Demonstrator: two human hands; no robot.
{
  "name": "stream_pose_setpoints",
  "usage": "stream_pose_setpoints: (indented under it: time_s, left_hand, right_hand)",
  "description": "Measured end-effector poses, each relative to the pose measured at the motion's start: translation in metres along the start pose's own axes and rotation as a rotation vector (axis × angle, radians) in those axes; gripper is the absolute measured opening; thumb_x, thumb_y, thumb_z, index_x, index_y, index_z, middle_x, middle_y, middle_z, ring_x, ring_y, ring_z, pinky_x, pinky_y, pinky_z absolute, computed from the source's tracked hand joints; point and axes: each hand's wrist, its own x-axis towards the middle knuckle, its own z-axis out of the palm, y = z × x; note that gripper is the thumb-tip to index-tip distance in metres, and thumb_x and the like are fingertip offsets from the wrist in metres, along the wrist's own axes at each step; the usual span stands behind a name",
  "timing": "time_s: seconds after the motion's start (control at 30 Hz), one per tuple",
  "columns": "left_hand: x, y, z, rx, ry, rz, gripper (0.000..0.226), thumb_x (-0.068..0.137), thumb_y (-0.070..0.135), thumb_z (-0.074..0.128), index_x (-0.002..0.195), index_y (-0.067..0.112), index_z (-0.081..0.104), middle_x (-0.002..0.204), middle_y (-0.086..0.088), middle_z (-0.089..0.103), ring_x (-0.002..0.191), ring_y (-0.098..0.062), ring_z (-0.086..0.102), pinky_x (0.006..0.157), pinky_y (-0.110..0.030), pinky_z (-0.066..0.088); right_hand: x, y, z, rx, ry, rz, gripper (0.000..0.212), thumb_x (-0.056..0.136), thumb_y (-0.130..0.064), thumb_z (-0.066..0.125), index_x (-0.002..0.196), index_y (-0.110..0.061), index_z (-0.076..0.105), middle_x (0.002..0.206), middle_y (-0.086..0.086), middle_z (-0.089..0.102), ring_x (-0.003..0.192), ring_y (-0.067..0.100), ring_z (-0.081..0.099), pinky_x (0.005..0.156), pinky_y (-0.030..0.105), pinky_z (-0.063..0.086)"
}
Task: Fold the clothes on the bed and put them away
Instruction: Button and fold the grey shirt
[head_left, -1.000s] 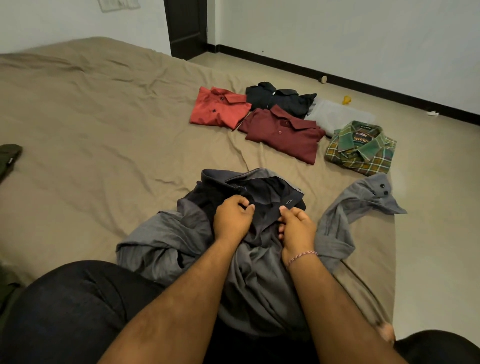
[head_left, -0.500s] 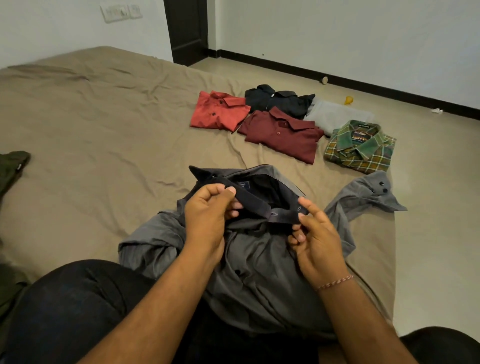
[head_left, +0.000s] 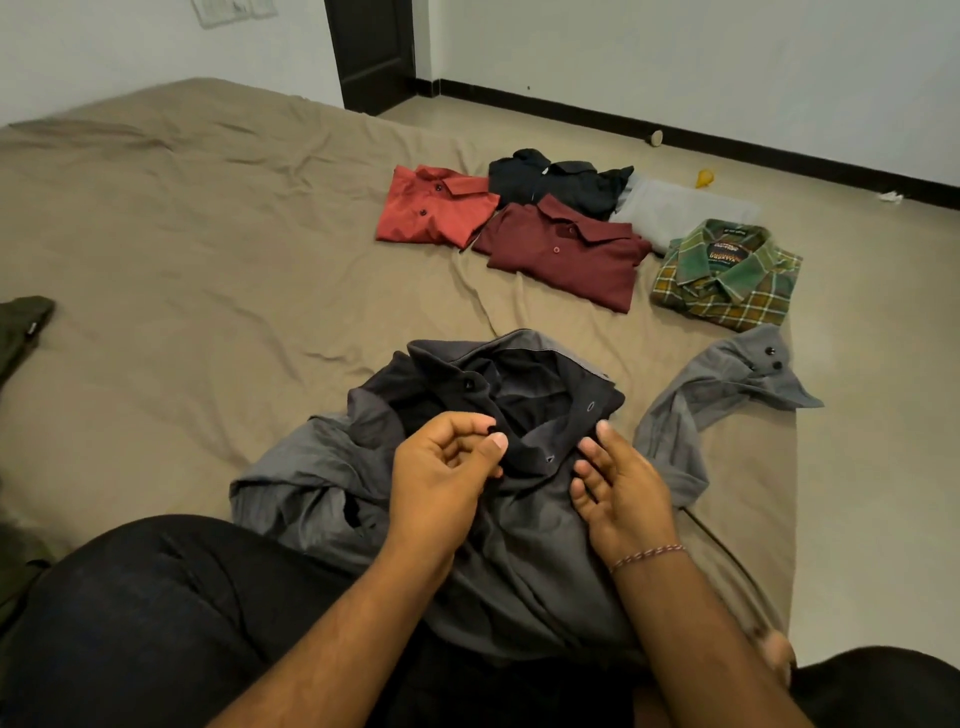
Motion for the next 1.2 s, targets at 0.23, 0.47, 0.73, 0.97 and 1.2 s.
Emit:
stream_pose_setpoints:
  time_s: [0.23,0.47,0.73,0.97,1.2]
  left_hand:
    - [-0.005,-0.007,0.004,0.101,-0.073,0.026,0.014,0.088,0.0,0.078,0.088,0.014,0.072,0.074,-0.004,0.07,0.067,-0.016,0.067,0.063,-0.019,0.052]
    - [-0.001,-0.004,-0.001,0.048,-0.052,0.032,0.013,0.09,-0.004,0.073,0.089,0.009,0.07,0.073,-0.007,0.072,0.063,-0.017,0.067,0.061,-0.019,0.052]
    - [0.002,-0.006,0.0,0.039,0.055,0.062,0.012,0.09,0.0,0.076,0.088,0.008,0.068,0.078,-0.011,0.075,0.07,-0.024,0.074,0.064,-0.022,0.055]
    - [0.007,0.002,-0.005,0.078,0.097,0.121,0.006,0.094,0.007,0.073,0.09,0.011,0.075,0.081,-0.006,0.075,0.077,-0.019,0.073,0.068,-0.02,0.055]
    - [-0.002,0.007,-0.006,0.14,0.082,0.191,0.01,0.091,0.008,0.077,0.085,0.016,0.077,0.079,0.0,0.075,0.073,-0.016,0.071,0.068,-0.029,0.059]
  right_hand:
    - [0.017,-0.012,0.021,-0.11,0.047,-0.069,0.014,0.091,-0.029,0.079,0.088,-0.024,0.066,0.069,-0.006,0.058,0.05,0.006,0.046,0.046,0.021,0.039]
    - [0.031,-0.013,0.021,-0.073,0.073,-0.089,0.009,0.093,-0.019,0.076,0.09,-0.022,0.068,0.067,-0.003,0.059,0.049,0.006,0.048,0.041,0.019,0.04]
    - [0.018,-0.011,0.025,-0.018,0.065,-0.298,0.013,0.088,-0.008,0.079,0.086,-0.013,0.068,0.065,-0.005,0.059,0.053,0.004,0.049,0.046,0.015,0.043]
    - [-0.039,-0.021,0.035,0.033,-0.049,-0.323,0.013,0.097,0.001,0.065,0.104,-0.007,0.071,0.075,-0.004,0.073,0.058,-0.001,0.061,0.053,0.012,0.049]
    - [-0.073,-0.015,0.022,-0.098,-0.183,-0.371,0.012,0.093,-0.014,0.068,0.1,-0.004,0.066,0.066,-0.004,0.061,0.057,0.006,0.053,0.05,0.016,0.043]
